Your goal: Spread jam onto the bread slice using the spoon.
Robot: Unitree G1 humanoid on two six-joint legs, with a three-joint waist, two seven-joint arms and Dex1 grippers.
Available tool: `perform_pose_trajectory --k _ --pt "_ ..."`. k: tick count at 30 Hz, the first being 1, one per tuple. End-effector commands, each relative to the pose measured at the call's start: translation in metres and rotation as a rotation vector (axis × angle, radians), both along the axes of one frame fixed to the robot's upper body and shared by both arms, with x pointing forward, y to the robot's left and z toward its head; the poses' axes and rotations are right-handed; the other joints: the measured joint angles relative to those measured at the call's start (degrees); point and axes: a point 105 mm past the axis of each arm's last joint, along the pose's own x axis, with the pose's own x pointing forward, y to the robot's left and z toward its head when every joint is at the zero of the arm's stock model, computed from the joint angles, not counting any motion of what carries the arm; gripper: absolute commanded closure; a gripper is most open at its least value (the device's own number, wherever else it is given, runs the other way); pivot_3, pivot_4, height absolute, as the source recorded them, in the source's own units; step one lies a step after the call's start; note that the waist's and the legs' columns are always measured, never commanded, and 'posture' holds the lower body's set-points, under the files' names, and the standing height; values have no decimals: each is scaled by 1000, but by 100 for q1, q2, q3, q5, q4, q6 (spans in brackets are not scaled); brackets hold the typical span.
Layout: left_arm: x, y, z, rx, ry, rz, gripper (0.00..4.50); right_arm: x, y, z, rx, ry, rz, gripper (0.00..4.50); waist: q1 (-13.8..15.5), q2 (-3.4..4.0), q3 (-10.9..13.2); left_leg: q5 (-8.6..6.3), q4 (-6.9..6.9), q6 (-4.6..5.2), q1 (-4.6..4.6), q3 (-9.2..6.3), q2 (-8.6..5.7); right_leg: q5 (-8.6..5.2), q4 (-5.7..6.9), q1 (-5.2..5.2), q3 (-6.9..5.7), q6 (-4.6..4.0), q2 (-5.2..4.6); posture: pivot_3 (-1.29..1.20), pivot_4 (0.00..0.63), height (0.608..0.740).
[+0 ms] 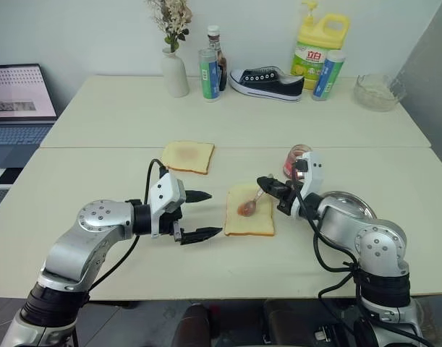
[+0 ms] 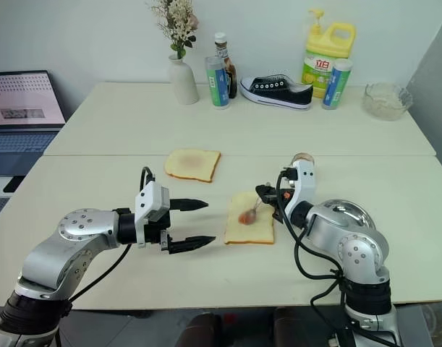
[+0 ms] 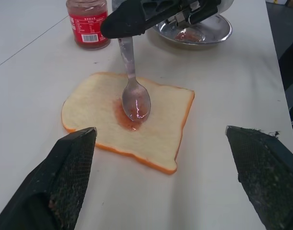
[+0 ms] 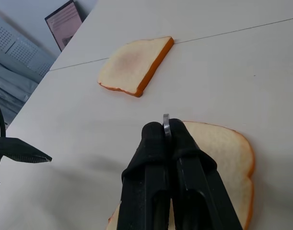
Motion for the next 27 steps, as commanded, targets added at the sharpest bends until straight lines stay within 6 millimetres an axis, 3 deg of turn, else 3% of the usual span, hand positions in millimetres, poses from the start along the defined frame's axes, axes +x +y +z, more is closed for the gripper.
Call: perform_pose_trajectory --k 1,7,13,22,27 --pt "-4 -4 8 0 -36 -25 0 -2 6 8 14 -40 22 4465 -2 0 0 0 -1 0 0 0 1 0 0 0 0 0 1 0 150 740" --pt "-4 -3 8 5 -36 -30 0 -1 -12 -2 -113 -59 0 4465 -1 0 0 0 -1 0 1 0 0 0 -1 0 0 0 1 0 150 740" --pt "-4 -4 8 7 -36 -34 0 -6 -30 7 -160 -92 -5 4465 24 -2 -1 0 1 0 -1 -1 -3 0 -3 4 -2 0 -4 0 150 740" --pt "-3 -5 8 7 -41 -35 0 -1 -37 25 -135 -117 -33 4465 18 -3 -1 0 2 0 0 0 -4 0 -3 4 -1 1 -4 0 150 740" --pt "-3 -5 9 7 -44 -33 0 1 -28 42 -31 -121 -23 4465 4 -3 -1 0 0 0 0 0 -3 0 -2 4 -1 0 -2 0 150 740"
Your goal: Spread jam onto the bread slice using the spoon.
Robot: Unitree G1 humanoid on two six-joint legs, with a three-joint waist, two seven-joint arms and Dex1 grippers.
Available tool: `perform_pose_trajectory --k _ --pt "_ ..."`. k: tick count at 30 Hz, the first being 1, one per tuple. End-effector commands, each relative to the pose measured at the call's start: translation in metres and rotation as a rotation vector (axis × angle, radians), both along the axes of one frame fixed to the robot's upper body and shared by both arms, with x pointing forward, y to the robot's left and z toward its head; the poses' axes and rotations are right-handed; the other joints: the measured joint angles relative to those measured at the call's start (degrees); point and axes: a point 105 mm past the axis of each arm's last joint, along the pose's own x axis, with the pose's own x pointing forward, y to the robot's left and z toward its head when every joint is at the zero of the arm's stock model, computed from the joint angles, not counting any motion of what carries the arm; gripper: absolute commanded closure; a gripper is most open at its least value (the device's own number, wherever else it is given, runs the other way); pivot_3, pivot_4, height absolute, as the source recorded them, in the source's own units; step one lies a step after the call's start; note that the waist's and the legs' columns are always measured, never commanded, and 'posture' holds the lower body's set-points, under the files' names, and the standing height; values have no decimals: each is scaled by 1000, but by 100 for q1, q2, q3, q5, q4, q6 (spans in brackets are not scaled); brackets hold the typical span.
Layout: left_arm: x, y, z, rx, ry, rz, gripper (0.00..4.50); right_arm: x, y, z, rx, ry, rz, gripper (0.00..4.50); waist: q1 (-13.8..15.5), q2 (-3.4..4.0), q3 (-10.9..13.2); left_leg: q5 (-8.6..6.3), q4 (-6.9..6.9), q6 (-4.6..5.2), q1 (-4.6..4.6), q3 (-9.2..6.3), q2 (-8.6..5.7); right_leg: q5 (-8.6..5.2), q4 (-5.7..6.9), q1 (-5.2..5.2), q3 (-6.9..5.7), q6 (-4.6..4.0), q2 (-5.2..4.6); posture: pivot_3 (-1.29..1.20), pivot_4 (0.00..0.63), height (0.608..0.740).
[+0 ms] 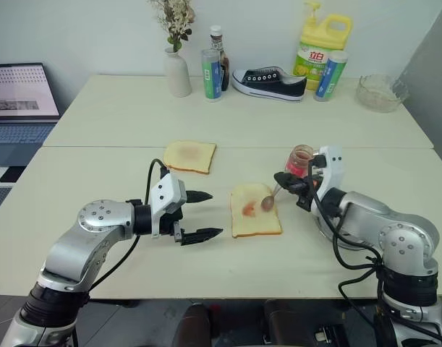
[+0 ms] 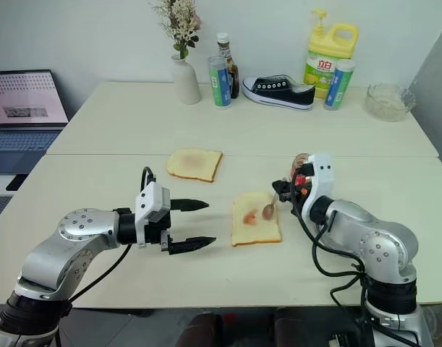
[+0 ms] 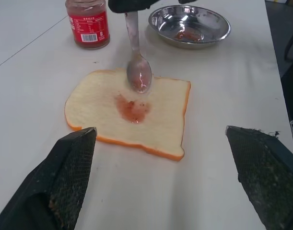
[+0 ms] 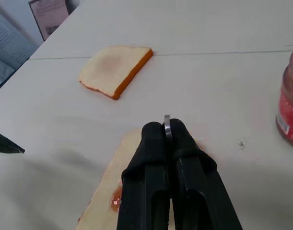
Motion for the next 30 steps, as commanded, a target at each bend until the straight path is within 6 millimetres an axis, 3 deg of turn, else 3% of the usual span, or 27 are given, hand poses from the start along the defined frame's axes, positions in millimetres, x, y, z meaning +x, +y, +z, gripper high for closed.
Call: perform_pose_trajectory --k 1,6,11,14,17,25,30 --pt "-2 -5 9 1 -43 -28 0 0 11 21 127 -27 24 4465 -5 0 0 0 -1 0 0 0 1 0 0 -1 0 0 1 0 150 740" --pt "-2 -6 10 -1 -46 -31 0 3 35 11 293 86 25 4465 -17 0 0 0 -2 0 2 -1 5 0 6 -2 1 -1 4 0 150 740" --pt "-2 -6 10 1 -48 -33 0 3 39 -22 253 181 6 4465 -2 0 0 0 -2 0 1 1 3 0 3 -2 1 -1 2 0 150 740" --pt "-3 -5 10 4 -46 -32 0 3 28 -31 215 192 -20 4465 -8 1 0 0 -1 0 0 3 1 0 1 -2 3 0 0 0 150 740" --pt "-5 -4 9 8 -42 -36 0 5 7 -32 199 182 -67 4465 4 0 0 0 -1 0 4 2 2 0 7 -2 2 -1 2 0 150 740" --pt "-2 -7 9 9 -41 -55 0 6 -20 -32 168 170 -134 4465 6 -1 -1 0 -1 0 5 3 -1 0 4 1 2 0 0 0 150 740" --pt "-1 -8 10 8 -43 -63 0 11 -31 -20 189 140 -171 4465 8 -1 -1 0 0 0 4 4 -2 0 3 2 3 0 0 0 150 740"
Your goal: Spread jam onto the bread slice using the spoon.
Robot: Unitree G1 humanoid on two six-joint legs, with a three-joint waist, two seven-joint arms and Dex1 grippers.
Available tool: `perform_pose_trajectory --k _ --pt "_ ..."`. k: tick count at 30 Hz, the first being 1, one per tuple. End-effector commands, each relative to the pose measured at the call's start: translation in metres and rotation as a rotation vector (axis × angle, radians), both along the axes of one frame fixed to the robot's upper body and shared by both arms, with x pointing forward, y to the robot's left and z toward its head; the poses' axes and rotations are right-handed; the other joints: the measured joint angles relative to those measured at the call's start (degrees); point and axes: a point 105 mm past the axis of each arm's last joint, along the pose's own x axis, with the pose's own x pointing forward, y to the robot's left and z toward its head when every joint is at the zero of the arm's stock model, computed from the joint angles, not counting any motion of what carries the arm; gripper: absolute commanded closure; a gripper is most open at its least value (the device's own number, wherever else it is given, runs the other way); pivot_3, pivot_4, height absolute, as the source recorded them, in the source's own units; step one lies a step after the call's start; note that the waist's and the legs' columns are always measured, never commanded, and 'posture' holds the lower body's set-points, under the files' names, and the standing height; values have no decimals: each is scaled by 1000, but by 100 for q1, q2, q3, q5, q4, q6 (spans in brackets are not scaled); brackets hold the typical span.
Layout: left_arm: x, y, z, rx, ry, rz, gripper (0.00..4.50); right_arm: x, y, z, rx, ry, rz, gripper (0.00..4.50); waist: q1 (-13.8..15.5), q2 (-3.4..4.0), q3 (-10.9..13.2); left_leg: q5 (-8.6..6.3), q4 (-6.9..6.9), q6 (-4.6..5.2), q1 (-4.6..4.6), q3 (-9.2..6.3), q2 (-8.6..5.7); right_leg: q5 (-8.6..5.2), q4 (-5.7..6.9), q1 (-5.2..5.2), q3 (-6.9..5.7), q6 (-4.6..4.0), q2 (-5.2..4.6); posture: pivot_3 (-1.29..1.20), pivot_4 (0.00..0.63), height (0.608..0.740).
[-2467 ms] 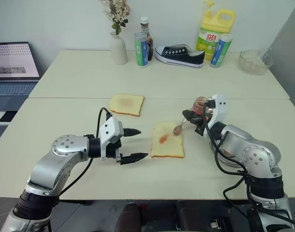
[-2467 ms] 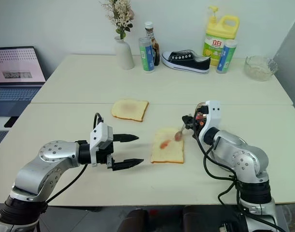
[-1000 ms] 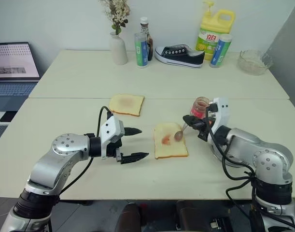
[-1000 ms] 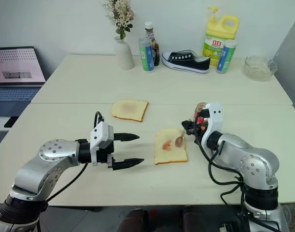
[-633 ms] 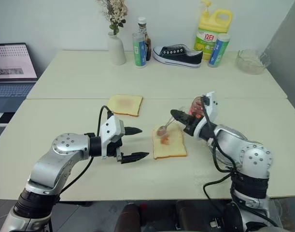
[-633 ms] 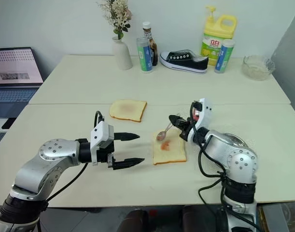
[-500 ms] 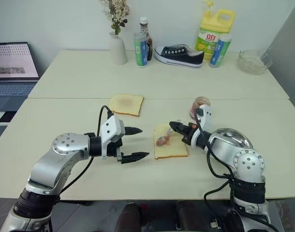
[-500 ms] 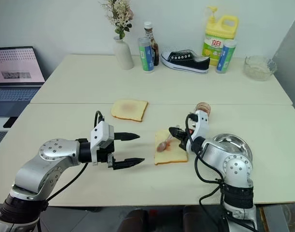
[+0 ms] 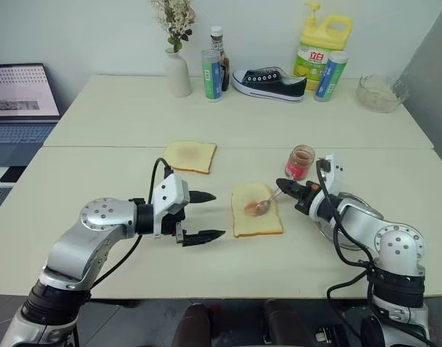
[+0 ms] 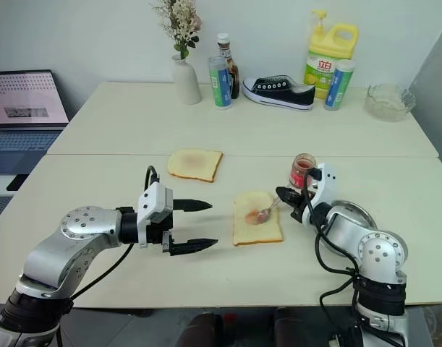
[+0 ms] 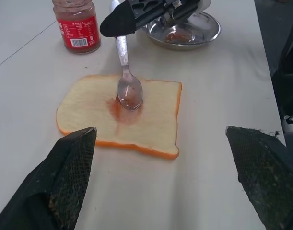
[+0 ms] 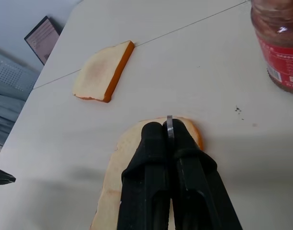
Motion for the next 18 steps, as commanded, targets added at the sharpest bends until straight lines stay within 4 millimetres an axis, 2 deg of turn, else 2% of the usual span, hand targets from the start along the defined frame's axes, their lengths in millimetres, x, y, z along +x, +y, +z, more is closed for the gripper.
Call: perform_pose_trajectory --k 1,5,9,14,18 --pt "1 -2 6 -3 -33 -21 0 7 -18 20 15 -53 -81 4465 -2 0 0 0 0 0 0 0 0 0 0 0 0 0 0 0 150 740" --pt "2 -1 7 -2 -35 -22 0 9 -8 36 49 -86 -60 4465 -15 0 0 0 -1 0 0 1 1 0 1 -1 1 0 1 0 150 740" --pt "1 -2 8 -3 -38 -20 0 9 17 47 114 -98 -8 4465 -41 0 1 0 -5 0 0 -1 7 0 1 -4 0 -1 6 0 150 740" --pt "0 -2 8 -4 -38 -17 0 10 35 39 144 -62 24 4465 -46 0 1 0 -5 0 -1 -1 7 0 2 -6 0 -1 6 0 150 740" --pt "-1 -2 8 -4 -38 -14 0 12 39 24 145 -23 33 4465 -37 0 1 0 -3 0 -2 1 4 0 2 -6 1 -1 4 0 150 740"
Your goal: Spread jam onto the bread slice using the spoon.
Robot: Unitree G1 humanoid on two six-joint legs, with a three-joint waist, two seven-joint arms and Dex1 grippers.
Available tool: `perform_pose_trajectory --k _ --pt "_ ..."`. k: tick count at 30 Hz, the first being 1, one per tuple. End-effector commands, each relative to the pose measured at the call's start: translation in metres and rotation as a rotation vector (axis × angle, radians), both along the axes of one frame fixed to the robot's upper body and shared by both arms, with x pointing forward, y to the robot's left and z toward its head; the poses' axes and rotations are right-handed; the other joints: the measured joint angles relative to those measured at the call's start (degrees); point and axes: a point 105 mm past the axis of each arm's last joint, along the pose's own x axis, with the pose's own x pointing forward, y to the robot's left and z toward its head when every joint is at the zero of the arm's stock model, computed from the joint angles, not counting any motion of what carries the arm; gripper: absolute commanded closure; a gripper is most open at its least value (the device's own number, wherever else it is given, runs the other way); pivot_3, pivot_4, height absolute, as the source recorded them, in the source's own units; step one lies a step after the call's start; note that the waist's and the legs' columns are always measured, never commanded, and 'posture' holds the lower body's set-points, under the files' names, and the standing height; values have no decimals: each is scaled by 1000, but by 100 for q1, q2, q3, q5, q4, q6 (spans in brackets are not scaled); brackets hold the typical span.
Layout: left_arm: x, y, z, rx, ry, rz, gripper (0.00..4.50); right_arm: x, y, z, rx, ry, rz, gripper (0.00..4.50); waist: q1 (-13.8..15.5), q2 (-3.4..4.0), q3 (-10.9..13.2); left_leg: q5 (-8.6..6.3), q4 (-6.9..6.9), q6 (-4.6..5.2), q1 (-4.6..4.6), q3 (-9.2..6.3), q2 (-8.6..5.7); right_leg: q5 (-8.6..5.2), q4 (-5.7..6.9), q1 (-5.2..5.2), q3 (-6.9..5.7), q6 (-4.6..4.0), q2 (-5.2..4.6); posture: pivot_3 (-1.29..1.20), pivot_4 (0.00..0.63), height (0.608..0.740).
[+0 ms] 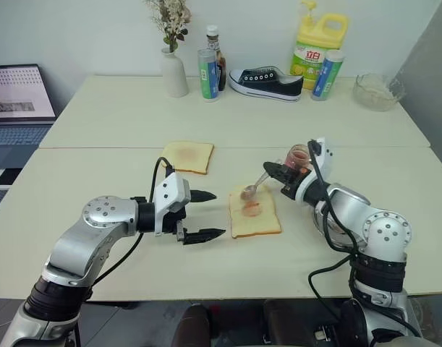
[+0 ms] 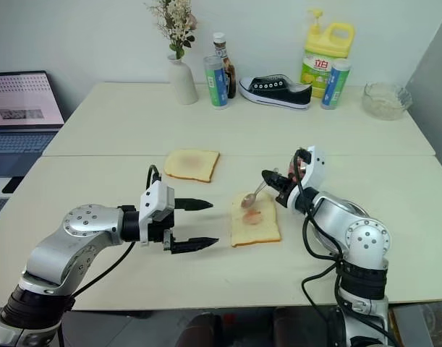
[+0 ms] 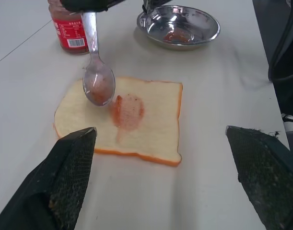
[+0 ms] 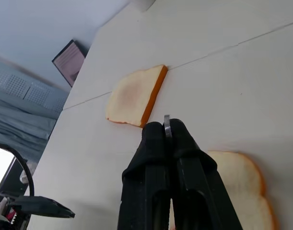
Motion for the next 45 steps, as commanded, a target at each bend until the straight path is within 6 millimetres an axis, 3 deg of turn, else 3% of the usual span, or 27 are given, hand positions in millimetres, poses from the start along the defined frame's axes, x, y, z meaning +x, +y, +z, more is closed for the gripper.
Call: perform_pose_trajectory --k 1,6,18,25,30,35,40,45 --pt "-4 -3 9 -5 -47 -19 0 2 -2 -4 4 -8 -8 4465 7 0 0 0 0 0 0 0 0 0 0 0 0 0 0 0 150 740" --pt "-5 -4 9 -4 -45 -21 0 6 -21 -21 -77 6 -52 4465 16 1 0 0 0 0 1 3 0 0 -1 0 2 0 0 0 150 740" --pt "-1 -5 9 -7 -46 -31 0 5 -55 -13 -132 -37 -116 4465 32 0 0 0 1 0 1 1 -1 0 -1 2 0 0 0 0 150 740" --pt "1 -6 9 -6 -52 -37 0 0 -58 -4 -143 -63 -114 4465 30 0 0 0 1 0 1 1 -1 0 -1 2 1 0 0 0 150 740" --pt "9 -1 15 8 -88 -34 0 -10 -49 20 -56 -116 -72 4465 27 0 0 0 1 0 1 0 -1 0 0 2 0 0 0 0 150 740" --pt "18 2 21 30 -125 -49 0 -25 -55 35 -19 -147 -63 4465 27 0 0 0 -1 0 -2 0 -1 0 -3 2 -1 0 0 0 150 740" --pt "27 -19 39 11 -192 -146 0 -35 -85 46 -29 -168 -198 4465 67 -4 3 0 3 0 -11 -4 -4 0 -10 2 -5 1 -2 0 150 740" --pt "32 -49 51 -10 -257 -252 0 -48 -114 42 -98 -161 -323 4465 49 -5 3 0 4 0 -23 -1 -7 4 -36 3 -4 6 -4 0 150 740"
